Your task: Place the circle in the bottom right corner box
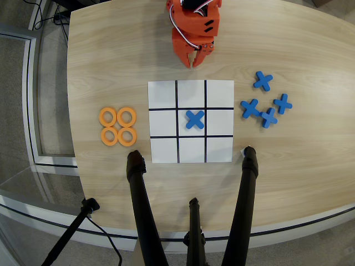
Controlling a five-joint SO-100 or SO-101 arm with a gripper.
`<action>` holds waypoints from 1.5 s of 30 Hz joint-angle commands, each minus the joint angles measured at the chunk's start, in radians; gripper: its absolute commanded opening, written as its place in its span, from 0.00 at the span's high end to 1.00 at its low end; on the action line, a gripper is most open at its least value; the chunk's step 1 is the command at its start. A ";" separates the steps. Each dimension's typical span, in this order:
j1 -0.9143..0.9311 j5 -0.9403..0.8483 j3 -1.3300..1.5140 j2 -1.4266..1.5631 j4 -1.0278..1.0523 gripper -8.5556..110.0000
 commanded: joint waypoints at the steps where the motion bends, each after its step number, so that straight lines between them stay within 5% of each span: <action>1: -0.025 -0.023 -0.023 -0.038 -0.008 0.92; 17: 0.008 -0.012 -0.143 -0.133 -0.008 0.86; 30: 0.262 0.011 -0.971 -1.069 -0.186 0.79; 45: 0.465 -0.041 -1.279 -1.694 -0.448 0.79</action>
